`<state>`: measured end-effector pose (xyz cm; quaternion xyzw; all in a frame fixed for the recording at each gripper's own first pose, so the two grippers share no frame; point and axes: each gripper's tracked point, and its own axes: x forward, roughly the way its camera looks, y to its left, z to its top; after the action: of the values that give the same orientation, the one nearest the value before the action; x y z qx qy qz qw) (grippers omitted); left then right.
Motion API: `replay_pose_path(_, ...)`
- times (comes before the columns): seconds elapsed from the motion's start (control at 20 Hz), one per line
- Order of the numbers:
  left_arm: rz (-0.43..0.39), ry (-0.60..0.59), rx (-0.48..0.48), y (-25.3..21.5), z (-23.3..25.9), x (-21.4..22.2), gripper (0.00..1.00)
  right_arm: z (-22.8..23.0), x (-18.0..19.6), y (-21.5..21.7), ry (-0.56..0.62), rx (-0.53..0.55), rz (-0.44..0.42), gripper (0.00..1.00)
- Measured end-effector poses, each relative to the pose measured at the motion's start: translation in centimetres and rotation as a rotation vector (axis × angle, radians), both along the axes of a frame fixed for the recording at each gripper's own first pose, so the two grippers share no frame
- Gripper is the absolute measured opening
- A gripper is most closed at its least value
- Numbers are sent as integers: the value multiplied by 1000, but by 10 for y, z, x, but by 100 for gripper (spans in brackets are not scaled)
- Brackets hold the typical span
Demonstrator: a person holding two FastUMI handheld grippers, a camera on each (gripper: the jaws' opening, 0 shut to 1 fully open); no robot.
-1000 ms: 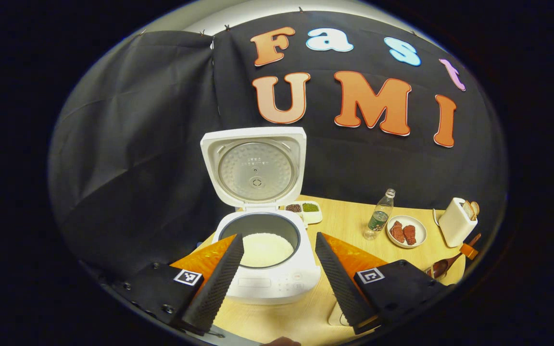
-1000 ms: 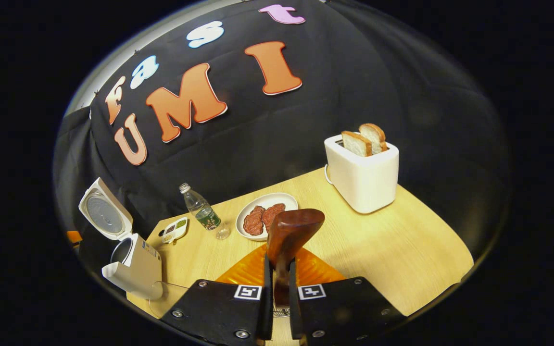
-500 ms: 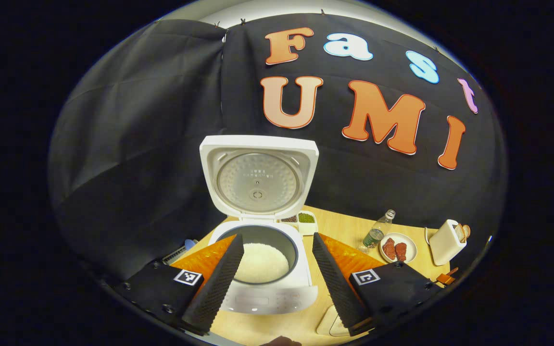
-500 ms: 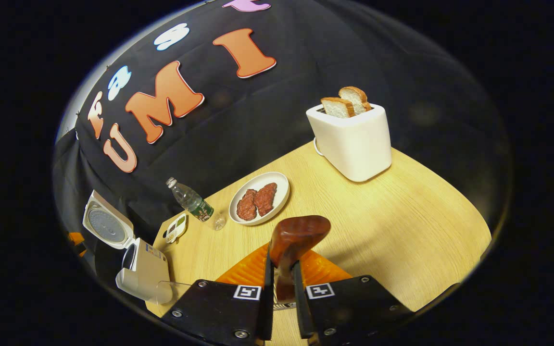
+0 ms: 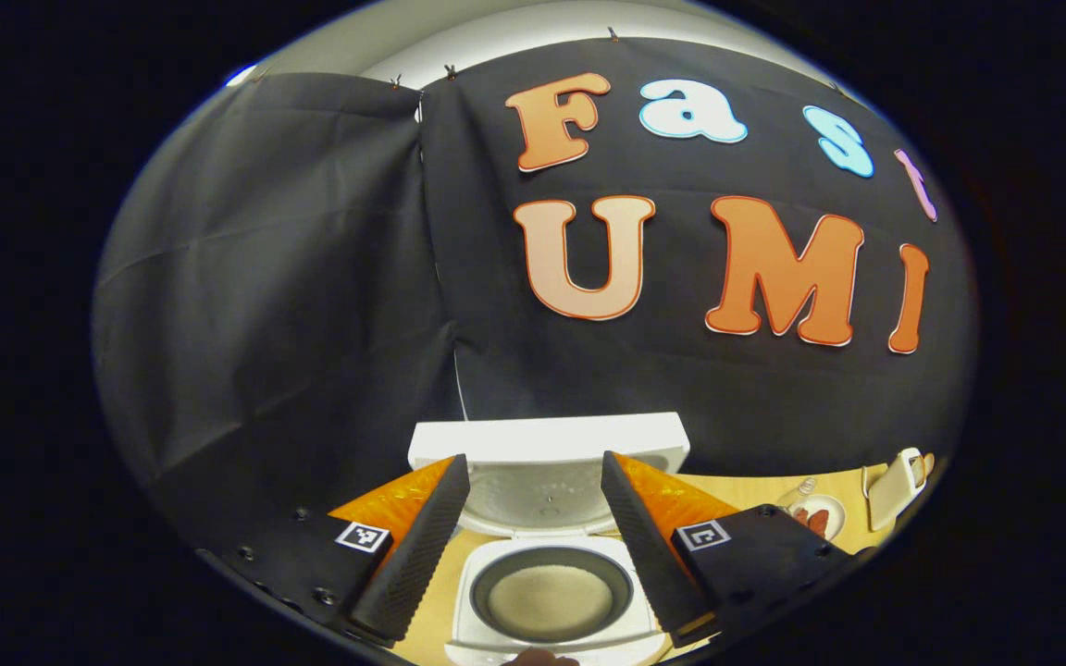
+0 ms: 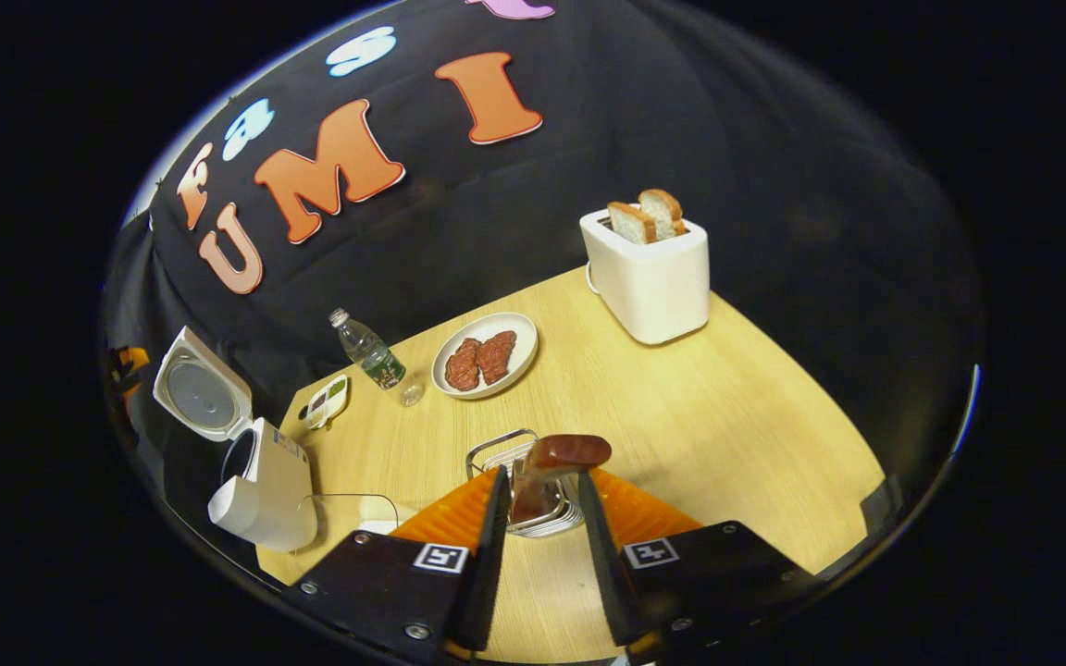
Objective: Close the left gripper, press the button to open the rice cooker; take a wooden spoon from the chopstick holder with the right hand, scoop a spoonful of rice and pour it into the rice cooker, then put the wooden spoon back into the chopstick holder.
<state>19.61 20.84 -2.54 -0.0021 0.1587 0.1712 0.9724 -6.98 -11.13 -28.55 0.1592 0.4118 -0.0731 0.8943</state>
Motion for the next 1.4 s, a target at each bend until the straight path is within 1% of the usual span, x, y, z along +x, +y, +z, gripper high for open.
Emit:
replay_pose_path(0.05,-6,-11,26,4,7,14,97,16,-2,-3,-22,-8,-22,61)
replay_pose_path(0.1,-8,-19,54,9,12,26,97,32,-3,-6,-53,-18,-45,67)
replay_pose_path(0.15,-17,-23,68,13,15,40,96,47,-3,-10,-84,-35,-67,77)
replay_pose_path(0.2,-28,-4,39,13,11,53,96,62,-2,-15,-112,-65,-84,81)
replay_pose_path(0.25,-43,12,-30,12,5,68,96,70,1,-26,-140,-105,-98,85)
replay_pose_path(0.3,-29,40,-91,16,0,78,96,85,2,-33,-171,-145,-110,87)
replay_pose_path(0.4,-12,122,-139,30,-17,90,98,117,2,-41,-235,-194,-137,87)
replay_pose_path(0.5,-28,215,-149,28,-42,98,98,143,3,-42,-299,-220,-162,87)
replay_pose_path(0.6,-42,301,-194,17,-65,95,98,160,4,-47,-349,-252,-174,87)
replay_pose_path(0.65,-40,288,-171,22,-64,97,98,164,4,-49,-362,-263,-179,87)
replay_pose_path(0.7,-43,312,-165,19,-65,95,99,169,5,-50,-372,-263,-178,87)
replay_pose_path(0.8,-72,371,-160,11,-74,91,98,179,9,-49,-402,-249,-177,87)
replay_pose_path(0.85,-80,414,-191,5,-81,84,100,183,13,-48,-419,-238,-174,87)
replay_pose_path(0.9,-91,465,-234,-6,-88,75,99,184,16,-48,-433,-229,-171,87)
replay_pose_path(1.0,-93,595,-312,-28,-107,36,98,187,22,-47,-451,-216,-155,87)
replay_pose_path(1.1,-107,671,-357,-41,-130,9,100,189,28,-46,-468,-212,-129,87)
replay_pose_path(1.15,-110,673,-355,-42,-136,0,100,188,32,-47,-474,-211,-117,87)
replay_pose_path(1.25,-115,726,-362,-44,-152,-24,100,187,39,-46,-480,-198,-98,87)
replay_pose_path(1.4,-108,820,-359,-57,-184,-61,100,182,54,-34,-485,-173,-55,87)
